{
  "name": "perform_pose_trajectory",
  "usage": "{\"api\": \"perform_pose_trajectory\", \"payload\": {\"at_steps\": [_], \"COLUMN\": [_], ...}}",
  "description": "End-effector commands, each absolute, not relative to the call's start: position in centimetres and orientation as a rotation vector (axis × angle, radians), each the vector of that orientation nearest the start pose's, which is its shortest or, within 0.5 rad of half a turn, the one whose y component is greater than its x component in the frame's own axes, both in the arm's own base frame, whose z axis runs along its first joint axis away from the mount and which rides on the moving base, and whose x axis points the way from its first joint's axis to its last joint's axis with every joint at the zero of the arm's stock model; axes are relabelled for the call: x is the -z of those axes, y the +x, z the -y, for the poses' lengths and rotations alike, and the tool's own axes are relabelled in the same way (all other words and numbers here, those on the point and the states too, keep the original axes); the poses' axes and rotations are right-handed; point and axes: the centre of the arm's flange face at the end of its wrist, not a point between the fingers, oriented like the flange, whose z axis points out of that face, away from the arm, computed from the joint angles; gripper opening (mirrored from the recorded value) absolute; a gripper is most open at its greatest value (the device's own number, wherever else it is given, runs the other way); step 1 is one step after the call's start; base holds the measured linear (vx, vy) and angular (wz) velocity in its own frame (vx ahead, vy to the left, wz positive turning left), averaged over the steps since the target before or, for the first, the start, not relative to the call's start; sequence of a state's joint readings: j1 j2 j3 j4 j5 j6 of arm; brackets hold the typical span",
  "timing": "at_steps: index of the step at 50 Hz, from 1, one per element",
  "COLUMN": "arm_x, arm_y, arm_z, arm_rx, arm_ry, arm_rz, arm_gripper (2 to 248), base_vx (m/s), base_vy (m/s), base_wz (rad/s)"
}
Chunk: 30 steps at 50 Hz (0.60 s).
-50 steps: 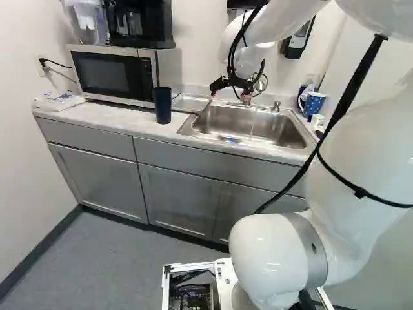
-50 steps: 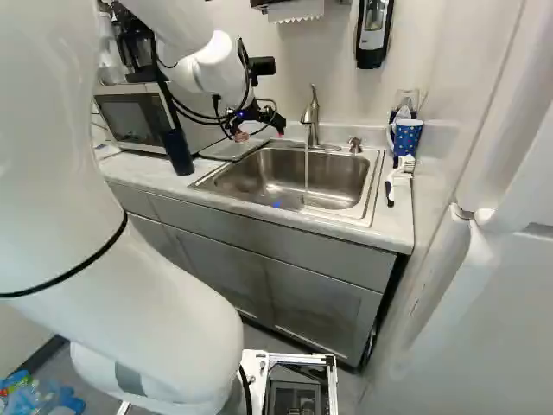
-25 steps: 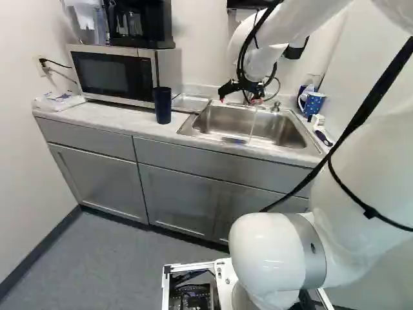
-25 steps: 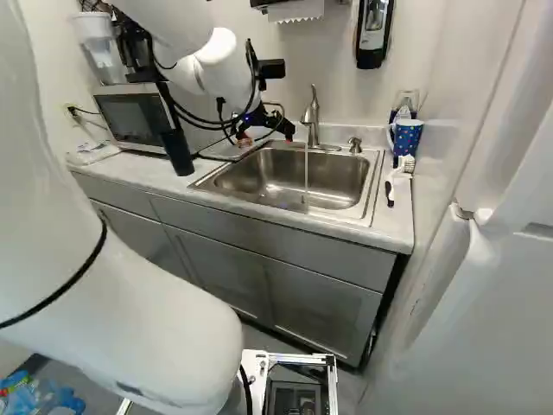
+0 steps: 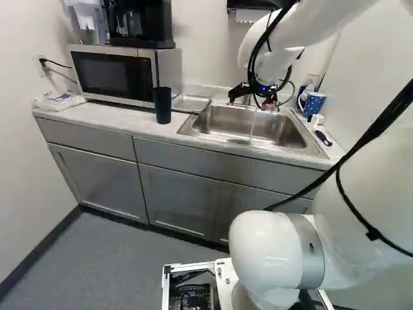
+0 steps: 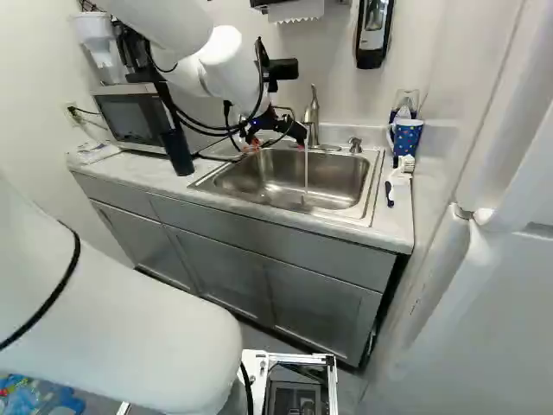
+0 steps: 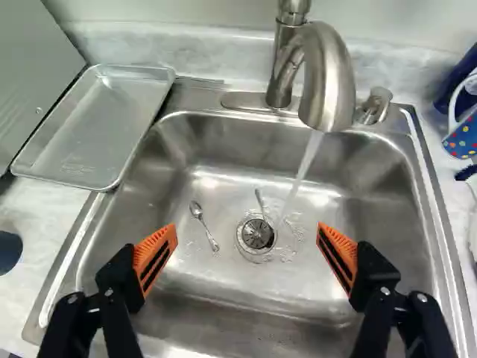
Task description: Rinse the cup and place it in the tray
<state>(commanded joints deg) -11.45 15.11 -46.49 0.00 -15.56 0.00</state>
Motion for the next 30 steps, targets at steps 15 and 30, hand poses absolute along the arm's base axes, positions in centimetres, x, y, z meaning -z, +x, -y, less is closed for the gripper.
{"api": "perform_pose_trajectory", "payload": {"at_steps": [15,30], "arm_x": [-60.73,-60.73], "arm_y": [39.98,39.98], "arm_z": [8.26,8.26], "arm_rx": [1.255,1.255], "arm_ry": [-2.951,-2.951], "arm_rz": [-0.302,-0.302], "arm_gripper": [247,247], "base_vx": [0.0,0.0], "base_vy": [0.0,0.0], "base_wz": [0.0,0.0]}}
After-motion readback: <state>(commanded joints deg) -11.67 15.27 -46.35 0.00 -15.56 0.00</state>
